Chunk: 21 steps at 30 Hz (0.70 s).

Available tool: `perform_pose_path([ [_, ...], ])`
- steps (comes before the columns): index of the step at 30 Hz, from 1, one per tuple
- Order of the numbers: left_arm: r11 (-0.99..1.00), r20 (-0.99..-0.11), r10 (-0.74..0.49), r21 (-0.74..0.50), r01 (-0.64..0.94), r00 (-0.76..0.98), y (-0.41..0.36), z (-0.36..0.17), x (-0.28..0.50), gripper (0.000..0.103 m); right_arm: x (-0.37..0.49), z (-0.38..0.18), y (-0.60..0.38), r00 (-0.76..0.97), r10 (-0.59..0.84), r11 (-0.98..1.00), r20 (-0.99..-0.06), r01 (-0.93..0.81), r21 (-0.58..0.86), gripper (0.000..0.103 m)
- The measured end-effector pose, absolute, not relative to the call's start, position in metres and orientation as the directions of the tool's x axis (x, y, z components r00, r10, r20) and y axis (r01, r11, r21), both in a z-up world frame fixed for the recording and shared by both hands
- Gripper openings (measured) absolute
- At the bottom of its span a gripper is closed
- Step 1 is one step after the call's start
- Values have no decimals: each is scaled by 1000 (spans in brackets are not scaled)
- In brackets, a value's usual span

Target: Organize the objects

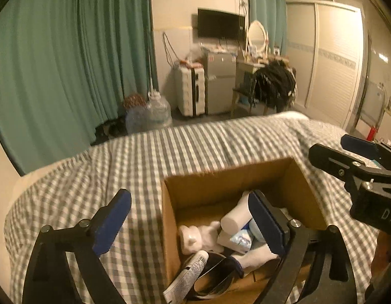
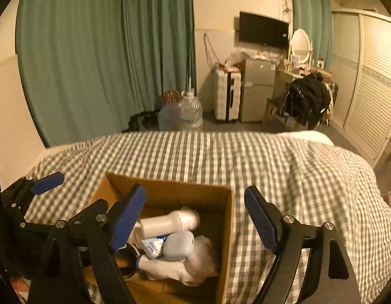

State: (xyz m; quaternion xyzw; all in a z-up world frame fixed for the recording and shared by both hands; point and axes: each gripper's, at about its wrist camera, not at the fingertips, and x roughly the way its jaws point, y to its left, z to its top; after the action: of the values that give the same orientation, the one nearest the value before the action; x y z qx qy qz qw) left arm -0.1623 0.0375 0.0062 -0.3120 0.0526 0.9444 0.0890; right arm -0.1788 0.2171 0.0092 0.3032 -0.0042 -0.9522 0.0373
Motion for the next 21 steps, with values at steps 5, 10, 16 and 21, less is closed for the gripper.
perform_pose_path([
  [5, -981, -524, 138, 46, -190, -840, 34, 35, -141, 102, -151, 40, 221, -870, -59, -998, -489, 45, 39, 93],
  [10, -984, -460, 156, 5, -178, -874, 26, 61, -120, 103, -119, 62, 217, -906, -43, -999, -421, 44, 7, 95],
  [16, -989, -386, 146, -59, -134, -911, 12, 78, -91, 103, -82, 78, 219, -940, 0, -1000, -341, 6, -17, 100],
  [21, -995, -345, 98, -32, -93, -933, 3, 79, -71, 103, -58, 74, 219, -957, 1, -1000, -290, 4, -17, 101],
])
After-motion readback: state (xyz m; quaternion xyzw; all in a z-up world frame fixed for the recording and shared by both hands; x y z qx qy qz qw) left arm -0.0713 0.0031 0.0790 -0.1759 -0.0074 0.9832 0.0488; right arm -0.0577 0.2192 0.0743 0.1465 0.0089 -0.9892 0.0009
